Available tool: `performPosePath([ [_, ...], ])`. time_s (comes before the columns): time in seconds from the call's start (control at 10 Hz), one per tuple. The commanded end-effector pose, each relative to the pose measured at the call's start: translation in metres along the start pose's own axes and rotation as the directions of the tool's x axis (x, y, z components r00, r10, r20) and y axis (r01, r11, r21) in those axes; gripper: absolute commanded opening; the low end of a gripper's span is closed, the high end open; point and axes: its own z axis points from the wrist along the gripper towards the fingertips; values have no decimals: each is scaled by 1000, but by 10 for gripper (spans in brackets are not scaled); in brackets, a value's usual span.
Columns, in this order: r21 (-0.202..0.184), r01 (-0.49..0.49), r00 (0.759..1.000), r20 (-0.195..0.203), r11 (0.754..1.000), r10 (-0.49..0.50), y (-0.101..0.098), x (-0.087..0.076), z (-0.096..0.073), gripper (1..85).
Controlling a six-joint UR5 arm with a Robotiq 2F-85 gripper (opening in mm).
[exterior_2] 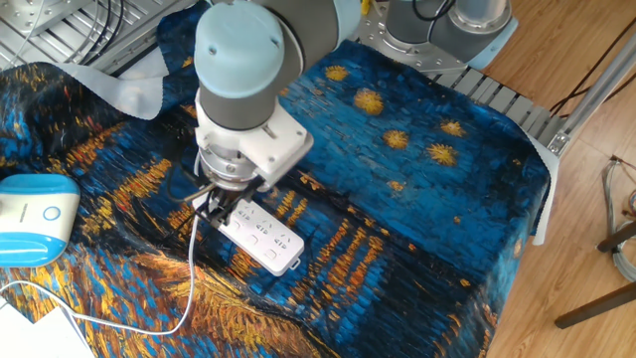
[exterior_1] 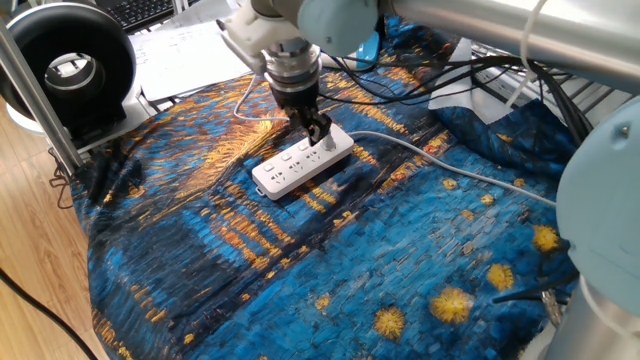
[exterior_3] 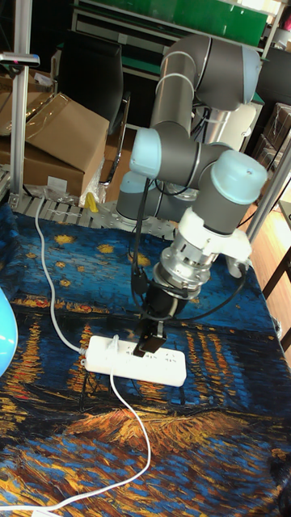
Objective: Plug in the power cord of the desk lamp, turn on the socket, and light up the desk lamp
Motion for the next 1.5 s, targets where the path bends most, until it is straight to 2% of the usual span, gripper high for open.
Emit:
performPosePath([
  [0.0, 23, 33, 999, 23, 999, -33, -3, 5, 8, 507],
  [0.1, 13, 25, 999, 29, 1000, -25, -1, 3, 9, 510],
  [0.2, -22, -11, 999, 43, 1000, 12, 7, -3, 6, 530],
  [0.3, -58, -103, 993, 52, 993, 106, 16, -11, 0, 550],
  [0.4, -86, -220, 972, 62, 972, 226, 22, -23, -7, 540],
  [0.5, -95, -229, 970, 64, 969, 235, 22, -30, -12, 537],
  [0.6, -67, -183, 982, 40, 981, 186, 17, -26, -12, 543],
  [0.7, -73, -159, 987, 27, 985, 161, 20, -21, -11, 543],
  [0.8, -70, -137, 991, -3, 988, 137, 21, -11, -10, 543],
  [1.0, -53, -81, 996, -42, 995, 78, 16, 5, -3, 540],
  [1.1, -56, -70, 997, -29, 996, 68, 13, 4, 3, 513],
  [1.2, -76, -70, 998, -4, 995, 70, 14, -4, 6, 513],
  [1.4, -84, -43, 999, -31, 996, 41, 16, 2, 10, 540],
])
